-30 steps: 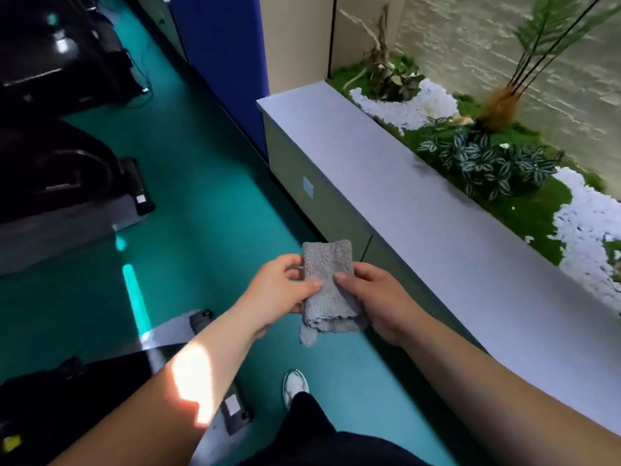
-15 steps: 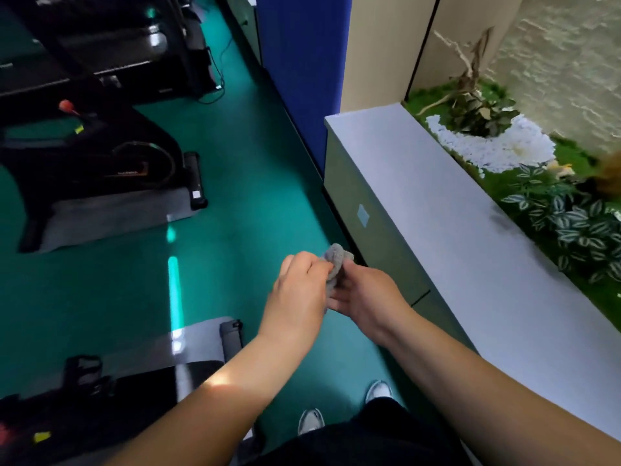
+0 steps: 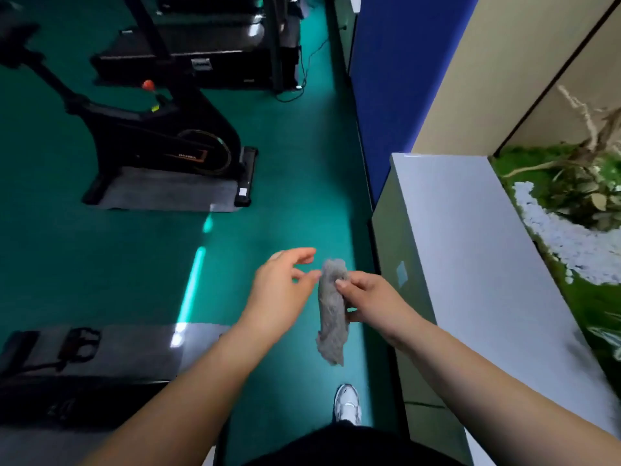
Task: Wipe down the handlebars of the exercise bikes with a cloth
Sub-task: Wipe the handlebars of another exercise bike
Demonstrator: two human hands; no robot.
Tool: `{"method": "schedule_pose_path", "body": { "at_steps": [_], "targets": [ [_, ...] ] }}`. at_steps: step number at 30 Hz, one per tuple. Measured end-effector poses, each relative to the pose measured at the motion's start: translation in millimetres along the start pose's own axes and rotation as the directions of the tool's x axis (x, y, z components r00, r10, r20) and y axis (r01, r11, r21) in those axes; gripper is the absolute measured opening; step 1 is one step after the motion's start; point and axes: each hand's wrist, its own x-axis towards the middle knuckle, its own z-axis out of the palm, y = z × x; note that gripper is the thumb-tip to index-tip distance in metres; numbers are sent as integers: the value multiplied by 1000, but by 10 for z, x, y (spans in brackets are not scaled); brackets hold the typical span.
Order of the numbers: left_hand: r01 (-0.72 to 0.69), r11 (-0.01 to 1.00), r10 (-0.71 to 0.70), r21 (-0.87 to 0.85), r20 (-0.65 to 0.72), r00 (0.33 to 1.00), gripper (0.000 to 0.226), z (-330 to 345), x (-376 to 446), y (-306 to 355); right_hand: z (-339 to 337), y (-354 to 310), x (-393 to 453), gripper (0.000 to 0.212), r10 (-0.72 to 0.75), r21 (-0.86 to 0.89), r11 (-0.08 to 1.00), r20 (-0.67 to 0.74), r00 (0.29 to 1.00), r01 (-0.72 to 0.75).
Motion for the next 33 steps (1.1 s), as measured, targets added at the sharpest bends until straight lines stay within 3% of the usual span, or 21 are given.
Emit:
{"method": "schedule_pose_path", "body": {
  "at_steps": [2, 5, 9, 13, 17, 23, 27, 30, 33],
  "targets": [
    [41, 997, -49, 72, 116, 992, 38, 8, 247, 62, -131, -113, 204, 15, -69, -166, 983, 85, 994, 82],
    [96, 991, -107, 91, 128, 986, 33, -17, 501, 91, -217, -265, 489, 9, -96, -212, 969, 135, 986, 123],
    [224, 971, -220, -87, 53, 974, 6, -88, 696, -40, -134, -420, 851, 19, -142, -254, 949, 181, 973, 186],
    [401, 848, -433, -346, -15, 901, 15, -230, 981, -230, 54, -587, 1199, 29, -186, -320, 908, 271, 944, 270],
    [430, 818, -473, -382, -22, 881, 18, -462, 1371, -459, 207, -783, 1717, 7, -173, -273, 931, 258, 951, 244],
    [389, 870, -434, -303, -96, 896, 6, -831, 1870, -710, 474, -1058, 2441, 14, -196, -368, 870, 355, 914, 329],
    [350, 916, -377, -196, -124, 918, 13, -1099, 2064, -825, 646, -1255, 2825, 12, -227, -440, 800, 409, 884, 408],
    [442, 897, -434, -26, -247, 866, 24, -1268, 2138, -974, 797, -1387, 3103, 9, -242, -498, 729, 455, 857, 470],
    [536, 844, -502, 8, -341, 795, 24, -1393, 2168, -1166, 944, -1585, 3417, 7, -263, -513, 657, 530, 806, 553]
  ]
}}
